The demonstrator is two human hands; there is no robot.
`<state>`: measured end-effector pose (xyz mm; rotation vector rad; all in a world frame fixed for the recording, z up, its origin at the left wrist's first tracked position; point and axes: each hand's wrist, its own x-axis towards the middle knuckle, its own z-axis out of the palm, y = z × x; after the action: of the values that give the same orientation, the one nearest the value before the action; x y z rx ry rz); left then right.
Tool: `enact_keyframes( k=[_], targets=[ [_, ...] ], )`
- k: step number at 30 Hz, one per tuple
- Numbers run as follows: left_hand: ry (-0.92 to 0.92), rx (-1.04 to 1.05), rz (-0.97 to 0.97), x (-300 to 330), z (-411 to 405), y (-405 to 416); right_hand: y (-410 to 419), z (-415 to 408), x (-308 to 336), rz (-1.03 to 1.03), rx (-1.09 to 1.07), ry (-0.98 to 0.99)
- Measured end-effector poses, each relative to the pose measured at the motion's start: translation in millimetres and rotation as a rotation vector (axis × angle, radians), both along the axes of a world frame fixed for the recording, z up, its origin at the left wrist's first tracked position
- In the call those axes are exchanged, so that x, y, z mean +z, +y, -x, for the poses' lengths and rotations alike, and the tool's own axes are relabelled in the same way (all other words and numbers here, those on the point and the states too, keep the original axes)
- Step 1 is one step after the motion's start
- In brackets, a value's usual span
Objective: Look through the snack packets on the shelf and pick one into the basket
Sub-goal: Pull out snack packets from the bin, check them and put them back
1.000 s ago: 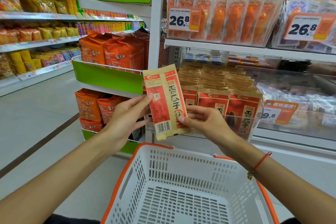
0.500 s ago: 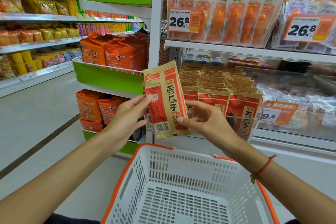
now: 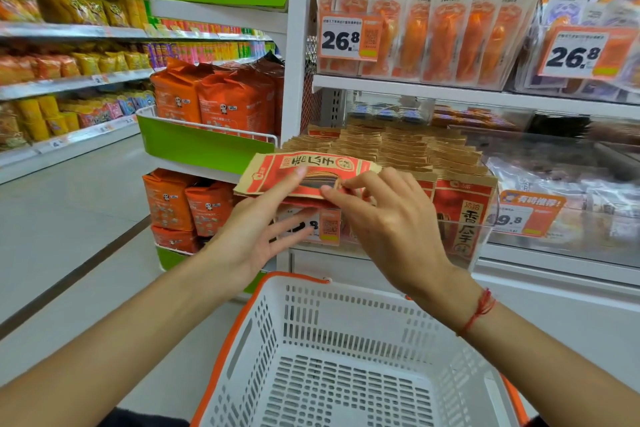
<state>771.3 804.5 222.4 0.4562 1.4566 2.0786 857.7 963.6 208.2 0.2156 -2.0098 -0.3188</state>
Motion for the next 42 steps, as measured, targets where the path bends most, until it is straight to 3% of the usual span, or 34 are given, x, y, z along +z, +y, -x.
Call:
enact_keyframes(
  k=[2,4,8,12,14,18,22,27,34,42],
  targets=[
    [-0.093,0.028,-0.068,-2.1,4.5,1.6,-1.5,1.7,0.1,-0.015,0.003,-0.029],
    [-0.075,0.025,-0.089,-4.4,8.1,1.3,-2.1,2.3,-1.1,0.014,0.008,-0.055],
    [0.229,0.051,0.006,-4.1,11.4,-1.9,-4.2,-0.4,-3.5,0.215,0.079,-0.185],
    [0.53,0.159,0.018,12.6,17.2,2.3,-2.8,3.6,16.4,0.507,0.148,-0.084],
    [0.63,0.186,-0.006,23.4,22.3,7.1,2.8,12.1,35.7,0.594,0.148,-0.135],
    [0.755,0.156,-0.016,47.5,41.0,18.3,21.3,29.7,81.3,0.558,0.099,-0.294],
    [0.926,0.213,0.034,68.7,75.4,36.9,42.0,54.7,111.1,0.532,0.104,-0.287],
    [0.903,0.293,0.358,72.4,133.3,64.3,80.1,89.3,114.0,0.639,0.091,-0.171],
    [1.171,0.025,0.948,59.5,173.9,127.7,115.8,111.6,89.8,0.879,0.026,-0.242],
    [1.165,-0.278,1.267,50.9,192.7,177.7,130.2,121.5,80.2,0.865,-0.034,-0.308]
  ],
)
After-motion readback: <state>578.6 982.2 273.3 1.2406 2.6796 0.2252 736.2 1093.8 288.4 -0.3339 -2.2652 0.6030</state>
